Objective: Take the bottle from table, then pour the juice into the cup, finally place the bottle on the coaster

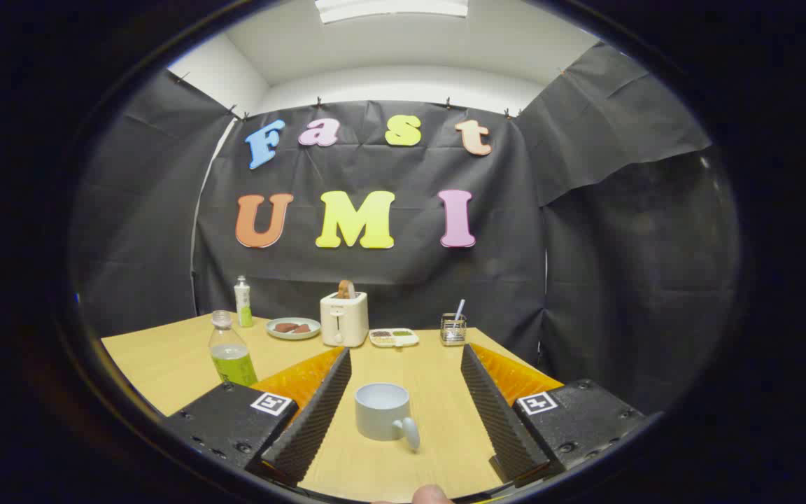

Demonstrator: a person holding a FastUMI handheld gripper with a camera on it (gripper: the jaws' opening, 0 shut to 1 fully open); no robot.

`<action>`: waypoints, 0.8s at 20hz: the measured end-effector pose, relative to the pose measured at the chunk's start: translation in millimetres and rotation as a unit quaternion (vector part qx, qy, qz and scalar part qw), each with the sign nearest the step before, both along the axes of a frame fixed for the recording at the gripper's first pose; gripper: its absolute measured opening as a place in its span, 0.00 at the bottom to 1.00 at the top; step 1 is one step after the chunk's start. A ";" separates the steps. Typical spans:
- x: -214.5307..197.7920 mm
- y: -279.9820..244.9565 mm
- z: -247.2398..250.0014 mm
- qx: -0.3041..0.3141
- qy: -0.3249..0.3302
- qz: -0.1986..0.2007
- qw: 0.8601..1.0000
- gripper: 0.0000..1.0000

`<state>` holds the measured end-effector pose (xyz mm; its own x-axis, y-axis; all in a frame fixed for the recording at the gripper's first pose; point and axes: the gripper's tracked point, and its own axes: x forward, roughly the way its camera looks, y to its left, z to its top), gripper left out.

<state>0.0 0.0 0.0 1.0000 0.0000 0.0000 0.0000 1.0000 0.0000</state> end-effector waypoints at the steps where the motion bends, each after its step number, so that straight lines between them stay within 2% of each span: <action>1: 0.3 2.4 0.4 0.001 0.000 0.002 1.000 1.00; 9: 0.6 17.2 -3.4 0.009 0.009 0.005 1.000 1.00; 16: -3.4 48.7 -8.9 0.015 0.015 0.028 0.999 1.00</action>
<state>-3.4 48.7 -8.9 0.9980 0.0564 -0.0294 -0.0556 0.9980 0.0302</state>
